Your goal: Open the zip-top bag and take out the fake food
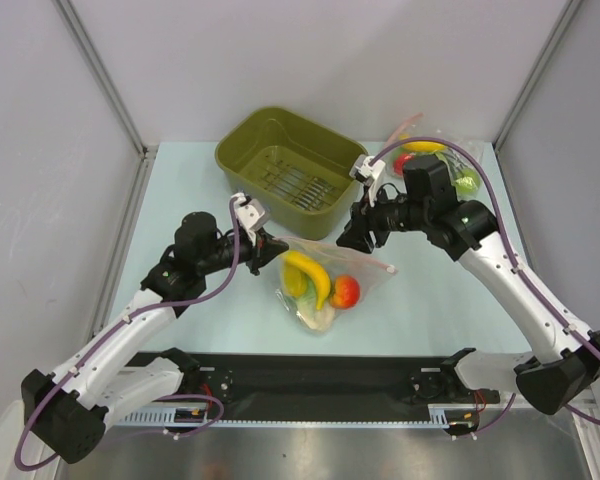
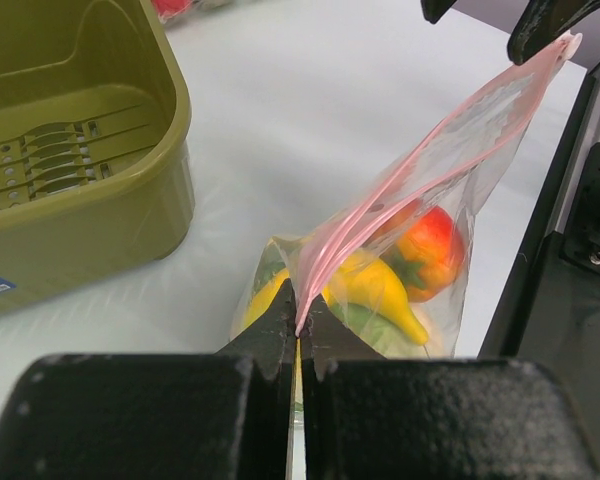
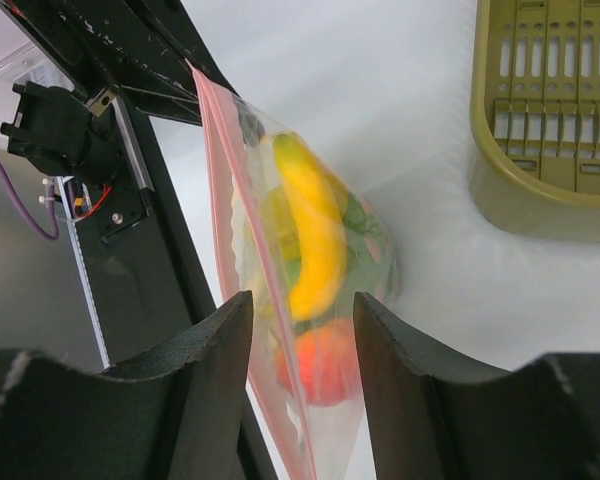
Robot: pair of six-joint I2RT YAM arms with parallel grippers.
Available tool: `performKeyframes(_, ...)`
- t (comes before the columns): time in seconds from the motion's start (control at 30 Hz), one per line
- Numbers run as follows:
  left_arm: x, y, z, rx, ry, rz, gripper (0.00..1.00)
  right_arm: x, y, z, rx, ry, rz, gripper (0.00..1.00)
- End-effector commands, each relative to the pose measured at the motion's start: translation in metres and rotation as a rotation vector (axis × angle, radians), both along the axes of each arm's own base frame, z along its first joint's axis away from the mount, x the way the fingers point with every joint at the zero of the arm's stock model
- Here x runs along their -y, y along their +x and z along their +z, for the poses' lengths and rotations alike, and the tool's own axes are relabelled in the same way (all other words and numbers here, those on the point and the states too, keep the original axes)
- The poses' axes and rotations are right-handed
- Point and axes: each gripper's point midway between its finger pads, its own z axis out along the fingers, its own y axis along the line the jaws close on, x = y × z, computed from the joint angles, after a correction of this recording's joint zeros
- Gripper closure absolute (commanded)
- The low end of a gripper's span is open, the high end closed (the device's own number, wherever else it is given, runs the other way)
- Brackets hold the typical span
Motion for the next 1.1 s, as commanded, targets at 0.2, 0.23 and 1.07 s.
performKeyframes(0.2,0.004,-0.007,0.017,0.065,-0.018,-0.042,1.0,-0.016,0.0,-0.009,-0.021,0.02,0.055,0.51)
performKeyframes(0.23,0.004,-0.007,0.016,0.063,-0.015,-0.042,1.0,-0.017,0.001,-0.01,-0.019,0.02,0.055,0.51)
performKeyframes(1.07,0.005,-0.019,0.032,0.026,-0.087,-0.024,0.37,-0.027,0.002,-0.024,-0.028,0.007,0.037,1.0)
